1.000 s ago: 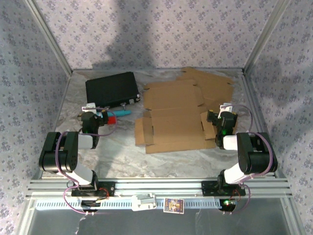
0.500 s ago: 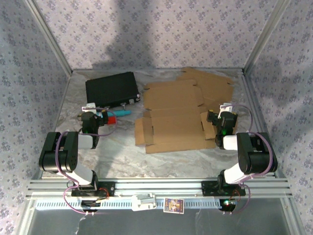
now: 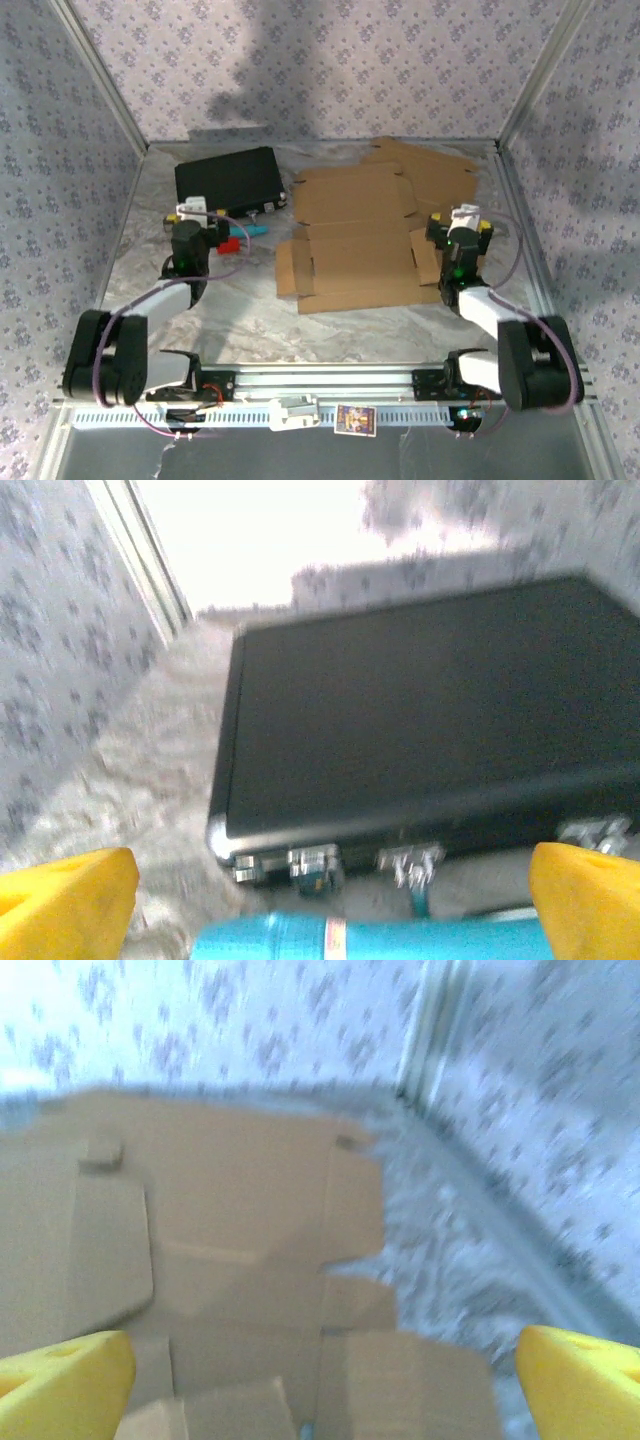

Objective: Fold the paper box

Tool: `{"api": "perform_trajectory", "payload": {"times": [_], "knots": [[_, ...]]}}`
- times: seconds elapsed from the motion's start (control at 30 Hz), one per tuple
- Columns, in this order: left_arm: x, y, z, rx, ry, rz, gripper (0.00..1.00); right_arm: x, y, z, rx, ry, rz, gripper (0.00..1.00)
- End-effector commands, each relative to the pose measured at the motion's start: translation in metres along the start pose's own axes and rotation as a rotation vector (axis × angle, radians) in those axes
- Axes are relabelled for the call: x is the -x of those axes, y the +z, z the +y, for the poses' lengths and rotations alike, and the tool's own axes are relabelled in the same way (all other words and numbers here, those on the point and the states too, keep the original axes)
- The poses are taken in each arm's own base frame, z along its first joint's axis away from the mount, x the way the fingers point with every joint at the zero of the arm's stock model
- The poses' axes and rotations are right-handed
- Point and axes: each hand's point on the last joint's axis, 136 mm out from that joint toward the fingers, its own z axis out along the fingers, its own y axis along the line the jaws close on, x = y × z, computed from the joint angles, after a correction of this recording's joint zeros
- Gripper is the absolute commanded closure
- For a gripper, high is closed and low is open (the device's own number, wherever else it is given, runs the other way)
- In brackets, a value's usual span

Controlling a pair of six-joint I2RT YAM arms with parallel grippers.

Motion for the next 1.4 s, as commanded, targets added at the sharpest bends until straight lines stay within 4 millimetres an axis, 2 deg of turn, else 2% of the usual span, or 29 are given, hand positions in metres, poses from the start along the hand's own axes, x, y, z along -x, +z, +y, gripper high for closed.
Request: {"api": "perform_trajectory", "payload": {"times": [0.0, 0.03, 0.07, 0.1, 0.13, 0.17, 0.2, 0.23, 0.27, 0.3, 0.37, 0.47, 0.53, 0.63, 0.77, 0.97, 1.17, 1.37], "knots": [[0.065, -0.016, -0.001, 0.085, 0.006, -0.106, 0.0, 0.099, -0.02, -0.024, -0.126, 0.042, -0.114, 0.01], [0.084, -0.019, -0.004, 0.095, -0.042, -0.117, 0.0, 0.127, -0.027, -0.03, -0.148, 0.088, -0.1, 0.01], [0.092, -0.02, -0.001, 0.116, -0.11, -0.076, 0.0, 0.144, -0.03, -0.033, -0.148, 0.147, -0.051, 0.01], [0.087, -0.019, -0.001, 0.108, -0.228, 0.046, 0.0, 0.158, -0.031, -0.039, -0.131, 0.24, 0.017, 0.01], [0.083, -0.021, -0.002, 0.083, -0.352, 0.174, 0.0, 0.156, -0.033, -0.047, -0.14, 0.365, 0.136, 0.01], [0.08, -0.018, -0.003, 0.076, -0.452, 0.255, 0.0, 0.146, -0.043, -0.062, -0.212, 0.522, 0.264, 0.01], [0.076, -0.01, -0.016, -0.013, -0.533, 0.338, 0.0, 0.133, -0.052, -0.069, -0.247, 0.614, 0.39, 0.01], [0.07, -0.003, -0.038, -0.139, -0.593, 0.423, 0.05, 0.133, -0.049, -0.06, -0.173, 0.647, 0.427, 0.01], [0.067, -0.003, -0.056, -0.201, -0.615, 0.484, 0.13, 0.134, -0.046, -0.052, -0.112, 0.655, 0.437, 0.06], [0.062, -0.006, -0.076, -0.24, -0.6, 0.545, 0.2, 0.127, -0.051, -0.047, -0.103, 0.656, 0.472, 0.13], [0.045, -0.021, -0.119, -0.291, -0.509, 0.647, 0.23, 0.096, -0.064, -0.037, -0.101, 0.692, 0.59, 0.21], [0.003, -0.052, -0.175, -0.382, -0.429, 0.829, 0.36, 0.015, -0.082, -0.001, 0.01, 0.762, 0.889, 0.33], [-0.027, -0.069, -0.2, -0.402, -0.391, 0.915, 0.4, -0.03, -0.094, 0.016, 0.083, 0.829, 1.033, 0.36], [-0.058, -0.084, -0.221, -0.421, -0.358, 0.983, 0.49, -0.061, -0.098, 0.024, 0.145, 0.896, 1.049, 0.35], [-0.078, -0.085, -0.231, -0.43, -0.348, 1.031, 0.65, -0.092, -0.097, 0.023, 0.138, 1.002, 1.045, 0.35], [-0.089, -0.082, -0.235, -0.441, -0.316, 1.05, 0.7, -0.122, -0.091, 0.019, 0.11, 1.048, 1.015, 0.39], [-0.102, -0.084, -0.236, -0.443, -0.3, 1.086, 0.72, -0.139, -0.084, 0.016, 0.109, 1.047, 0.976, 0.43], [-0.112, -0.086, -0.235, -0.433, -0.284, 1.115, 0.73, -0.139, -0.073, 0.017, 0.137, 1.076, 0.907, 0.48]]}}
